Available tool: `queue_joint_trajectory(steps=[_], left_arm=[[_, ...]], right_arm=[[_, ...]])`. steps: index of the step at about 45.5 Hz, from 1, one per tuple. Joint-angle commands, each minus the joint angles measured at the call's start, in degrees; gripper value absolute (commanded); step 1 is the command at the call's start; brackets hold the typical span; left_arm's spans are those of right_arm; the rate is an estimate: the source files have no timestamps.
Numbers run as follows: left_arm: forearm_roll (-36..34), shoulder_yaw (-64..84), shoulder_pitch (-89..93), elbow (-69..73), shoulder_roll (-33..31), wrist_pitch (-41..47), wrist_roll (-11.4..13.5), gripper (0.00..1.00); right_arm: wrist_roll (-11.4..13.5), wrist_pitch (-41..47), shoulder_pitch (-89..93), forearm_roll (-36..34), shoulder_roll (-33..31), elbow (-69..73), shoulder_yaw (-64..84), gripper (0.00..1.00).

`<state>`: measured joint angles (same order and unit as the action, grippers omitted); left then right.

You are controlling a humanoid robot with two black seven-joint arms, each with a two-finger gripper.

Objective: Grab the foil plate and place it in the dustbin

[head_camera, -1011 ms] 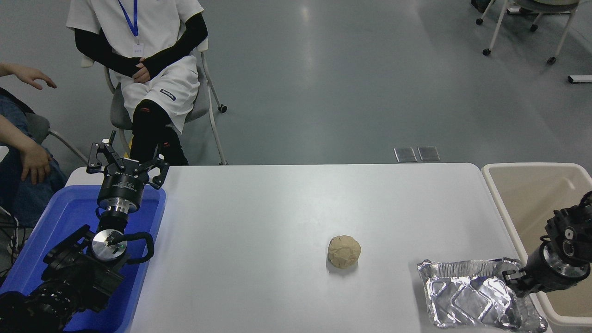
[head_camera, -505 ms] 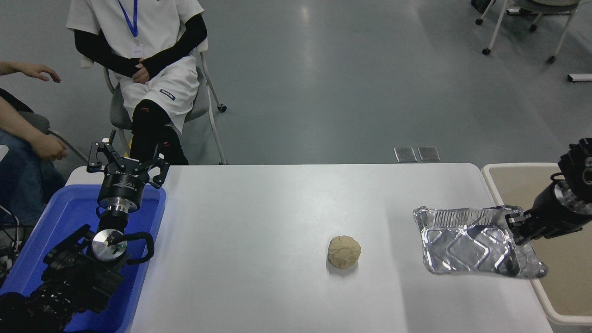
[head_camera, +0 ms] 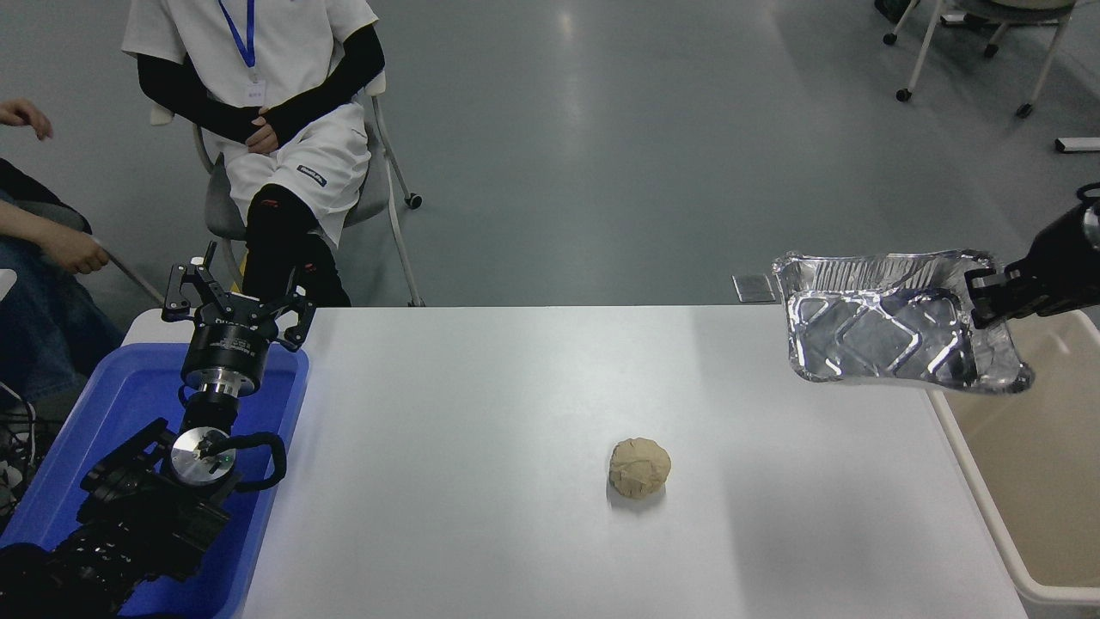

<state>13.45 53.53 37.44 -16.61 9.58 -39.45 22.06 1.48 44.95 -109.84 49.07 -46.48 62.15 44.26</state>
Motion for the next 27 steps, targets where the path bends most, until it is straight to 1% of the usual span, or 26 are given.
queue_joint_trajectory(steps=[1, 27], left_arm=[[0.0, 0.0, 0.0, 0.0, 0.0, 0.0, 0.0, 0.99], [0.0, 0.0, 0.0, 0.0, 0.0, 0.0, -0.1, 0.99]], right_arm=[[0.0, 0.1, -9.2, 0.2, 0.1, 1.3, 3.9, 0.00], [0.1, 0.1, -13.0, 0.1, 0.1, 2.2, 5.0, 0.00]])
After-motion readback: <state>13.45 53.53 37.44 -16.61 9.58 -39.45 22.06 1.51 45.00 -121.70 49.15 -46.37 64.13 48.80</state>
